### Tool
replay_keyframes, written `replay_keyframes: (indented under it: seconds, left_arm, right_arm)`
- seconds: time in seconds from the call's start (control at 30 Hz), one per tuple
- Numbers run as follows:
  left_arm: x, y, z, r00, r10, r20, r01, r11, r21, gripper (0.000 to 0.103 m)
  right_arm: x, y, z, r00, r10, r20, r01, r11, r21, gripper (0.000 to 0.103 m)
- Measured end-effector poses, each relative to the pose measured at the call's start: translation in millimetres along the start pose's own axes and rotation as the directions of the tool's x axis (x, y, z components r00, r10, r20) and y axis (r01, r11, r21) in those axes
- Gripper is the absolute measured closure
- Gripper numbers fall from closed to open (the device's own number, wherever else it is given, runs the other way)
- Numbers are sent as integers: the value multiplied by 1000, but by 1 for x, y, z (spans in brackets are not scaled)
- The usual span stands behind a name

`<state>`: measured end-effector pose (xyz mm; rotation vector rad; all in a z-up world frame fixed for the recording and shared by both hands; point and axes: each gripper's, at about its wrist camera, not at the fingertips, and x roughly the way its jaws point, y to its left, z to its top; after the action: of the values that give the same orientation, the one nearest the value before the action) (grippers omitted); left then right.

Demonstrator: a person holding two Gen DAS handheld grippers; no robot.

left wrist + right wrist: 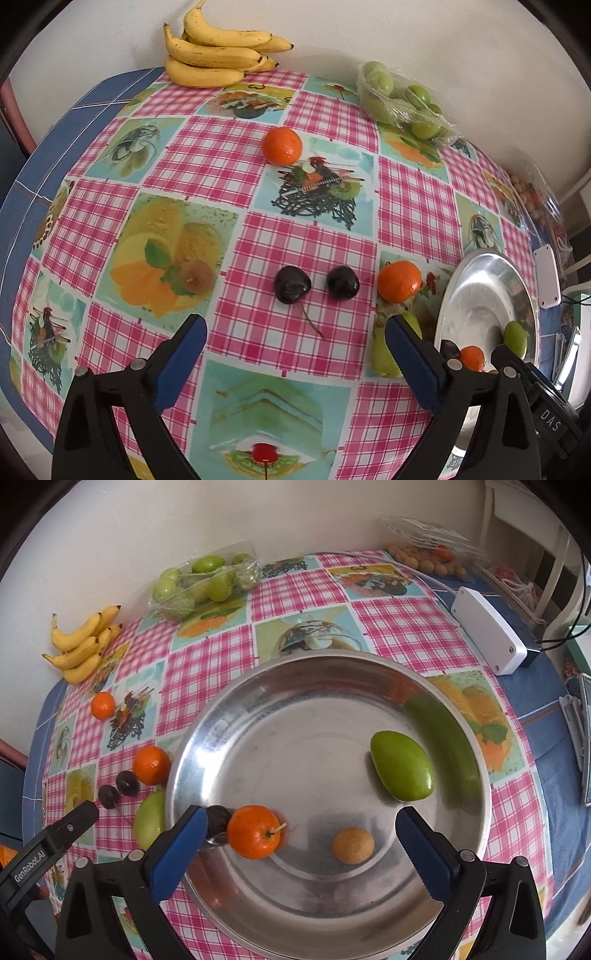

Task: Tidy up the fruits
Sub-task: 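Withdraw both tools from the bowl toward the fruit on the tablecloth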

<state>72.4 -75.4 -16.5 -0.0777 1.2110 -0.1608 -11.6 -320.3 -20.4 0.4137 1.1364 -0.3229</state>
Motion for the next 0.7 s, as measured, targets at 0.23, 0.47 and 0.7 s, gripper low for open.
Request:
replay_keyframes:
  seconds: [0.23, 0.47, 0.7]
  left_arm:
    - [-10, 11, 7, 999, 11, 37, -11, 1000, 6, 6]
    - [-16, 38, 16, 998, -6, 56, 7, 1000, -31, 6]
    - [-24, 68, 22, 998, -9, 69, 13, 998, -61, 6]
  right_arm:
    - [5, 15, -3, 1000, 8, -16, -9, 999, -36, 0]
    - [4, 45, -9, 997, 75, -29, -77, 992, -96, 0]
    - [0, 88, -12, 989, 141, -31, -144, 978, -152, 0]
